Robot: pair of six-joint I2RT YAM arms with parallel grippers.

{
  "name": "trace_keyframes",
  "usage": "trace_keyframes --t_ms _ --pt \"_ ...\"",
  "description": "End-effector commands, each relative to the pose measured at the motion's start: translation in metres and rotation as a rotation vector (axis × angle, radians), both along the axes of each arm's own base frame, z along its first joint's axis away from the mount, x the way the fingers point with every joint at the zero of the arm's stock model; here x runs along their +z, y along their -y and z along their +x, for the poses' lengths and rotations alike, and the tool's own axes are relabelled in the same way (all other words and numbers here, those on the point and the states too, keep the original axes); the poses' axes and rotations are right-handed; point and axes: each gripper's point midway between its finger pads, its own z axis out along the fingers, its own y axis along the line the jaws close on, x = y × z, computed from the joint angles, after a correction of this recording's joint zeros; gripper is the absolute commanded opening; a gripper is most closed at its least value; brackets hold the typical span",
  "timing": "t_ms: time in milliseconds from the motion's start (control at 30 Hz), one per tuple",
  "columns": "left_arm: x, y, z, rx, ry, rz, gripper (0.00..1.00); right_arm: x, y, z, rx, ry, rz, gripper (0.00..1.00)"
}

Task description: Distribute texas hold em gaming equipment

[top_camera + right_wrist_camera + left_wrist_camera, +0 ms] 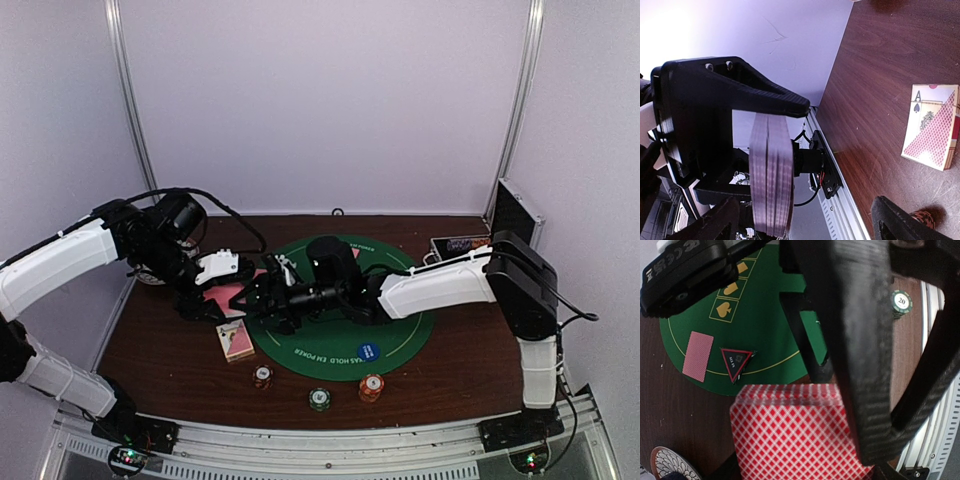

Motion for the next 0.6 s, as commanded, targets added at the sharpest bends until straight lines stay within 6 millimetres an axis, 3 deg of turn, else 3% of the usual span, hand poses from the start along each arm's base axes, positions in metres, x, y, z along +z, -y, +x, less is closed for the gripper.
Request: trace_keyframes --t_ms 0,567 --pt "0.022 0.012 0.007 -0.007 0.048 -0.074 0.00 0.019 -0.016 0.001 0.029 0.020 0.059 0.95" --pt "0.024 0.011 0.007 -0.009 0.063 -0.072 0.00 0.000 -0.045 0.012 0.050 -0.035 0.053 0.89"
